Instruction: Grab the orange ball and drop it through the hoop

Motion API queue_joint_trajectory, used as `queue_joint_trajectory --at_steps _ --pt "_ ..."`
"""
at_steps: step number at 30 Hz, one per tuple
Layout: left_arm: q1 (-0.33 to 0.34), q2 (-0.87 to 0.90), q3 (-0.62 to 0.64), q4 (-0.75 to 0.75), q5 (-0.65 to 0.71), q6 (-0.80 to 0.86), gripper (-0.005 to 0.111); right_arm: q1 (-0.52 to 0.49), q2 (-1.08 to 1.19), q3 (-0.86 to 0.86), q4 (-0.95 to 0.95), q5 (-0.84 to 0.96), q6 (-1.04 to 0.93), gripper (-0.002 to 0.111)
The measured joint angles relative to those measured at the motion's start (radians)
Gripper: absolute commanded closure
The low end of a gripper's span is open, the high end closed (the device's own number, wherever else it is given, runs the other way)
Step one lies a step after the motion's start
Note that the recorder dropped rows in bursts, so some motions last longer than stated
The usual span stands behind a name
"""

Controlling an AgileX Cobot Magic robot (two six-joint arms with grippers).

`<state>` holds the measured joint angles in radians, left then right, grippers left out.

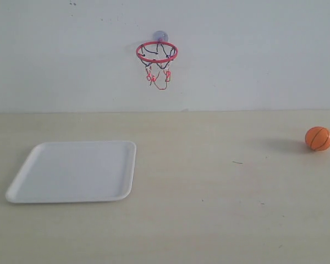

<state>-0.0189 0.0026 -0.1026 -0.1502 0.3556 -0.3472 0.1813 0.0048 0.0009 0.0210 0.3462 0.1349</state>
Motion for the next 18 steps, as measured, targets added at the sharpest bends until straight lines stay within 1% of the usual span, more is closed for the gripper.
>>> queue_joint_trajectory --at_steps 3,8,13,15,18 --pt "0.000 0.000 0.036 0.030 -0.038 -0.042 0.103 0.000 0.000 0.000 0.000 0.000 0.000 0.108" --pt "0.000 0.000 0.094 0.041 -0.135 -0.040 0.103 0.000 0.000 0.000 0.000 0.000 0.000 0.108" --pt "0.000 0.000 0.097 0.055 -0.149 0.065 0.103 0.000 0.000 0.000 0.000 0.000 0.000 0.108" --pt "0.000 0.000 0.097 0.057 -0.148 0.140 0.103 0.000 0.000 0.000 0.000 0.000 0.000 0.108" --pt "0.000 0.000 0.097 0.060 -0.100 0.223 0.103 0.000 0.000 0.000 0.000 0.000 0.000 0.108"
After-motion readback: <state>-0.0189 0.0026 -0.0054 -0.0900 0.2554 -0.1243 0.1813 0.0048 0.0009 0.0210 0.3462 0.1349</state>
